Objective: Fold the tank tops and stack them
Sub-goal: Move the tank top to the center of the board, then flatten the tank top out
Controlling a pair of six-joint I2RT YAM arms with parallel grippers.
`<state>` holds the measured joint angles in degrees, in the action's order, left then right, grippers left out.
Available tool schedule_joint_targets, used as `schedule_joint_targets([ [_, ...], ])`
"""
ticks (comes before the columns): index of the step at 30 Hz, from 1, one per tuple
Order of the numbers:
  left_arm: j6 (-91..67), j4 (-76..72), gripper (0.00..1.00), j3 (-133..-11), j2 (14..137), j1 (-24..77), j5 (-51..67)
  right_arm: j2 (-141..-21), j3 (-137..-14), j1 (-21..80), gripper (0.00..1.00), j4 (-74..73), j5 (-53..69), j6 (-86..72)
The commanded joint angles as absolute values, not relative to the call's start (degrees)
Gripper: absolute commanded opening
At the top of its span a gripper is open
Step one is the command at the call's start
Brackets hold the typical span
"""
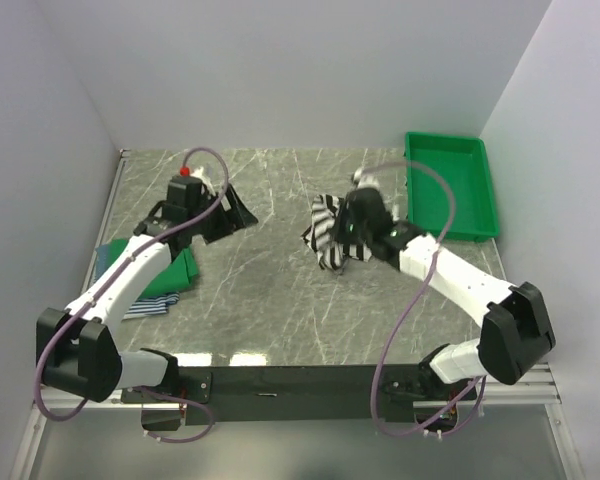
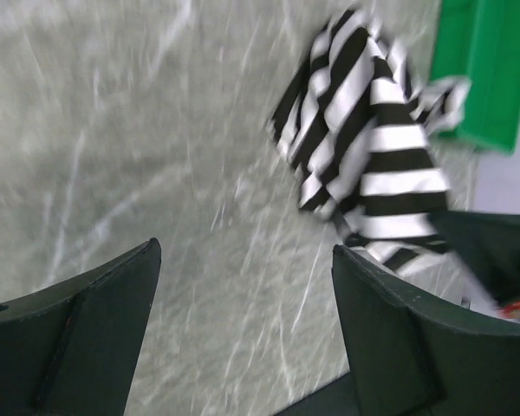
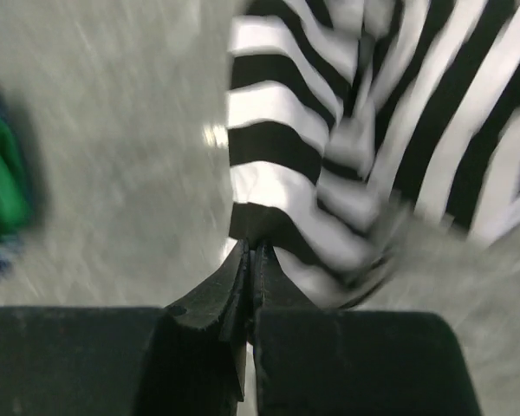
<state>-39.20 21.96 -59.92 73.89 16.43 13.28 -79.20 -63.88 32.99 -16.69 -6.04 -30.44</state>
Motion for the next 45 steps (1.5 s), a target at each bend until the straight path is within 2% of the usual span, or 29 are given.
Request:
schedule_joint_targets([
  [1, -42.71, 15.92, 0.85, -54.77, 74.26, 18.01, 18.81, -74.36, -54.97, 37.16, 0.0, -7.39, -1.41, -36.21],
  [6, -45.79, 11.7, 0.82, -49.93, 78.22, 26.27, 18.02, -74.79, -49.05, 44.56, 0.0, -6.59, -2.98, -38.84],
  [9, -47.46, 8.89, 0.81, -48.34, 80.59, 29.61, 18.45, -74.36, -48.43, 44.47, 0.16, -9.92, -7.87, -39.55],
  [10, -48.24, 8.01, 0.8, -47.99, 81.81, 30.4, 19.07, -73.75, -48.78, 44.47, 0.32, -10.89, -8.69, -39.29],
  [13, -48.78, 6.24, 0.76, -47.81, 83.58, 31.46, 20.21, -68.93, -49.31, 44.47, 0.57, -13.44, -11.77, -37.36],
  [16, -48.69, 6.15, 0.72, -48.08, 84.46, 31.73, 19.95, -65.49, -48.35, 44.39, 0.65, -16.17, -15.27, -37.79],
  [18, -48.52, 6.5, 0.71, -48.6, 84.46, 31.82, 19.69, -64.6, -46.86, 44.3, 0.66, -18.71, -18.09, -39.63],
  [23, -44.57, 10.44, 0.7, -52.71, 85.95, 34.53, 17.23, -67.93, -43.77, 41.31, 0.61, -20.48, -18.2, -41.83],
  [27, -41.22, 16.6, 0.72, -57.04, 89.03, 40.68, 8.11, -71.27, -42.19, 38.86, 0.59, -18.73, -17.67, -41.66],
  [37, -42.72, 15.47, 0.75, -55.02, 90.44, 43.07, 7.21, -78.47, -42.36, 33.13, 0.58, -14.24, -15.12, -38.41],
  [41, -43.15, 15.21, 0.75, -54.76, 90.35, 43.07, 7.64, -81.12, -43.51, 33.14, 0.42, -14.85, -15.03, -37.71],
  [42, -43.15, 14.86, 0.75, -54.76, 90.26, 42.98, 7.82, -81.38, -43.59, 33.13, 0.27, -15.11, -14.94, -37.71],
  [45, -43.5, 14.68, 0.76, -54.32, 89.83, 43.07, 8.52, -80.86, -45.69, 33.13, 0.0, -17.48, -14.94, -37.27],
])
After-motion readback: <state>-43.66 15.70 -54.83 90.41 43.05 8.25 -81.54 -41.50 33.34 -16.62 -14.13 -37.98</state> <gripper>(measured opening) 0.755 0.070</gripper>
